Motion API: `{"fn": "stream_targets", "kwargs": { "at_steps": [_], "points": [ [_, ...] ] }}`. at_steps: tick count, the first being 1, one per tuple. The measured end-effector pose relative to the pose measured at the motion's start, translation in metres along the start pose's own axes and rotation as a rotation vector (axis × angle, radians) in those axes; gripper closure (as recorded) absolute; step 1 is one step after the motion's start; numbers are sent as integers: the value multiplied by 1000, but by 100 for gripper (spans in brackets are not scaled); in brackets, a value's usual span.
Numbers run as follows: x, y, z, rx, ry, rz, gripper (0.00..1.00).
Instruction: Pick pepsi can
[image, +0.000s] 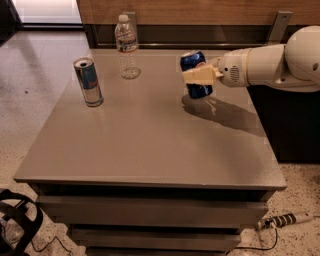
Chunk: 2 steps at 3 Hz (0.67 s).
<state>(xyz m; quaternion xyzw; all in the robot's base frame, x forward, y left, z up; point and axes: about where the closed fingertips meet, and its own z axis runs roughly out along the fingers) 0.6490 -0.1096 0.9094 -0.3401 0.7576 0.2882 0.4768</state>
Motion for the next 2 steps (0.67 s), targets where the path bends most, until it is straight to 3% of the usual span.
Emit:
{"fn": "stream_targets", "kwargs": {
  "at_steps": [2],
  "points": [
    [6, 2, 21, -37, -71, -39, 100]
  ]
}}
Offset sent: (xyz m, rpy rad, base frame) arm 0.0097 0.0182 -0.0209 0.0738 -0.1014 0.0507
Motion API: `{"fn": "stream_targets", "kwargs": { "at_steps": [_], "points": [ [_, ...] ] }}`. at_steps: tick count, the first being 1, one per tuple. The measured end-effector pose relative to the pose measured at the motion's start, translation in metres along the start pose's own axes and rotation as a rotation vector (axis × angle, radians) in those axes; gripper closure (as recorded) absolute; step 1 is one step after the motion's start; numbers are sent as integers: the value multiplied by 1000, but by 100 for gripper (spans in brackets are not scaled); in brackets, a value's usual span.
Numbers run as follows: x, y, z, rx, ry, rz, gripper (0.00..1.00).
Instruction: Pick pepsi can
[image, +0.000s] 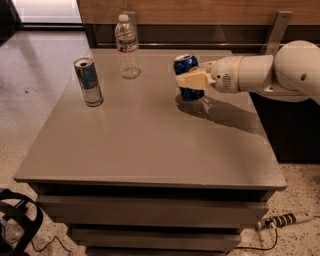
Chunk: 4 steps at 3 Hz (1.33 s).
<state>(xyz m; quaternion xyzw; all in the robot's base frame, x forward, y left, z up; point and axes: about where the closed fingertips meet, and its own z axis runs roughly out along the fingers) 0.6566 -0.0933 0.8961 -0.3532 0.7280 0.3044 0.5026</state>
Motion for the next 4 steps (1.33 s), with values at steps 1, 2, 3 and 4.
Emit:
{"fn": "stream_targets", "kwargs": {
  "at_steps": [1, 2, 3, 4],
  "points": [
    [7, 0, 3, -7, -45, -5, 100],
    [13, -2, 5, -12, -85, -3, 100],
    [21, -6, 4, -12, -123, 9, 100],
    [25, -12, -2, 0, -161, 17, 100]
  ]
}}
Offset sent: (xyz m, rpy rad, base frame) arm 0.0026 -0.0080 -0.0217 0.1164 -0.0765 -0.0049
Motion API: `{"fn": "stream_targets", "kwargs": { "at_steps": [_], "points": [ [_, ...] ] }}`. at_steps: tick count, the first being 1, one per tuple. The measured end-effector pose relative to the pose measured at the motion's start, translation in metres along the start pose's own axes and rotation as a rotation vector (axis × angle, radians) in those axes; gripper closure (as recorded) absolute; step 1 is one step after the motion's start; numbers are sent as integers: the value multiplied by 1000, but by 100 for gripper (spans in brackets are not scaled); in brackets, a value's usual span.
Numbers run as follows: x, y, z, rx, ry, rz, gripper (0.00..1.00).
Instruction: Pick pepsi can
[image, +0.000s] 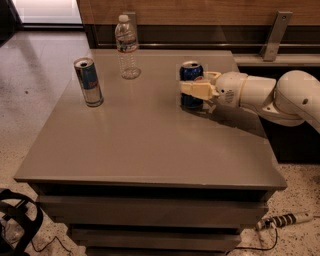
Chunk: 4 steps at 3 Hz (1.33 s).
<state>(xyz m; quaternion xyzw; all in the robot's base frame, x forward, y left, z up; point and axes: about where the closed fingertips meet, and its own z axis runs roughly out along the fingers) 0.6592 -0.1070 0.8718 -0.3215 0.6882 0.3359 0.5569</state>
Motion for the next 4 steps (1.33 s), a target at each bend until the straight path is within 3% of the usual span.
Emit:
{"fn": "stream_targets", "kwargs": {
  "at_steps": [1, 4],
  "points": [
    [3, -3, -1, 3, -15, 7, 100],
    [2, -2, 1, -1, -15, 7, 35]
  ]
}}
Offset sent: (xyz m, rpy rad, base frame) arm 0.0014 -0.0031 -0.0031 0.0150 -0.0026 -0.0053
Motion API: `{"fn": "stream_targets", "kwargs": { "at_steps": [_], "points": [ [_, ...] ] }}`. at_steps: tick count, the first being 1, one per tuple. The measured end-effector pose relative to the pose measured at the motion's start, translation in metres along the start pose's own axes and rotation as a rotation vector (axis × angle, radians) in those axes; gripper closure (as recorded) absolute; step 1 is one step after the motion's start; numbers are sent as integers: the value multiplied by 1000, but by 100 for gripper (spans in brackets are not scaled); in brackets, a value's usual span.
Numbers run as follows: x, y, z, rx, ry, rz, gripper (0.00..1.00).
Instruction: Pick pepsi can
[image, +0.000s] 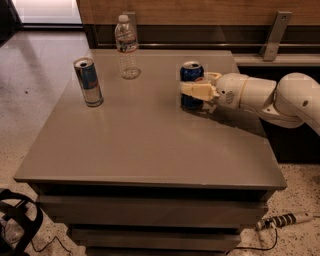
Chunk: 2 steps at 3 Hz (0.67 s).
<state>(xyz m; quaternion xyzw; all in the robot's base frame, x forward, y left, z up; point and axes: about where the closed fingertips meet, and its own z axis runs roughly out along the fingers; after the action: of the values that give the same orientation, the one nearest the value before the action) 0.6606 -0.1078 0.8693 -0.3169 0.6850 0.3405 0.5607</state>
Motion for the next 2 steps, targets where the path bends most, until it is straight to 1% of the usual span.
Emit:
{"fn": "stream_targets", "kwargs": {
  "at_steps": [1, 2],
  "points": [
    [0, 0, 0, 0, 0, 0, 12],
    [-1, 2, 2, -4, 0, 0, 0]
  ]
}}
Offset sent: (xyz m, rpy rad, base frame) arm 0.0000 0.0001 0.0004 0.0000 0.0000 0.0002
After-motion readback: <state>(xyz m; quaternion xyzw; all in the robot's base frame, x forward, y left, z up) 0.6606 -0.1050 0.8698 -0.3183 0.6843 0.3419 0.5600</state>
